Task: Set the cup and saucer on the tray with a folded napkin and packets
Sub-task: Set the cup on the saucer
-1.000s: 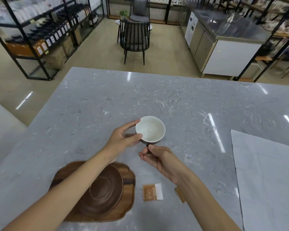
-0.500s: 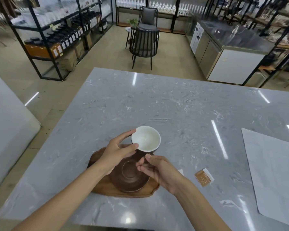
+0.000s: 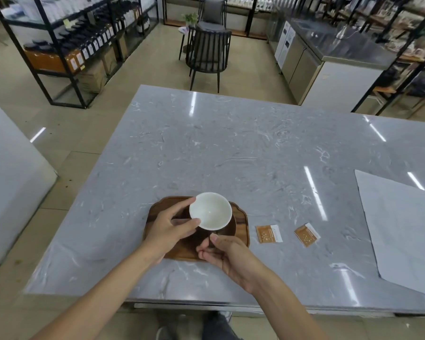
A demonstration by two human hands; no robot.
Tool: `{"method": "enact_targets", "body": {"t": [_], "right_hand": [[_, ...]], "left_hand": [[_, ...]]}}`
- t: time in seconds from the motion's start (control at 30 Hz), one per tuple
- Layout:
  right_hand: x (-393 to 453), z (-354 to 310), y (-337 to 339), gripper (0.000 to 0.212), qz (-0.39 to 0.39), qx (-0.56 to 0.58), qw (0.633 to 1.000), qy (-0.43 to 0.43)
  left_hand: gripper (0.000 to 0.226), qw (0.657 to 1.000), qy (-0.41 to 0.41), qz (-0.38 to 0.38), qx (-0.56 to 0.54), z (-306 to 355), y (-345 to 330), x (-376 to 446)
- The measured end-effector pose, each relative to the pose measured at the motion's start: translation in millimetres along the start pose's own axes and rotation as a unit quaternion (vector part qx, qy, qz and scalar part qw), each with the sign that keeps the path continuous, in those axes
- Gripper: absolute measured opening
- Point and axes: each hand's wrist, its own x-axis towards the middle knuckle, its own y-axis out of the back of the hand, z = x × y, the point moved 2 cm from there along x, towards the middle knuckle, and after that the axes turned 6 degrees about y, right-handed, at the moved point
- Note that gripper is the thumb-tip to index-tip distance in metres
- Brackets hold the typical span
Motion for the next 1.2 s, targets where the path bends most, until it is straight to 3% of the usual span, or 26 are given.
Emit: {"method": "enact_targets", "body": {"t": [0.37,0.5,0.6,0.73,0.8,0.87,0.97,1.2], "right_hand": [[-2,14,5,0.037,0.020,-0.030,0.999,-0.013],[-5,9,9,0.037,0.006,-0.119,0.993,-0.013],[-8,-2,22,0.037,0.047,-0.260,0.964,0.033],[-1,-24,53,0.023,0.152,-0.396,0.887,0.186],[6,-34,58,0.061,0.098,-0.430,0.871,0.219],[17,-35,58,0.083,0.048,-0.458,0.860,0.218],[33,-26,58,0.091,0.024,-0.503,0.835,0.221],[34,-17,54,0.091,0.052,-0.467,0.842,0.264]], "left_hand": [[0.057,0.993,-0.030,0.009,0.111,-3,0,-6],[0.058,0.990,-0.047,0.021,0.130,-1,0,-7],[0.063,0.982,-0.074,0.022,0.174,4,3,-7],[0.086,0.980,-0.063,-0.022,0.186,12,12,0],[0.094,0.976,-0.054,-0.047,0.208,12,12,2],[0.093,0.972,-0.047,-0.057,0.224,11,11,3],[0.084,0.969,-0.047,-0.058,0.234,12,10,3],[0.081,0.971,-0.042,-0.068,0.227,10,10,0]]}}
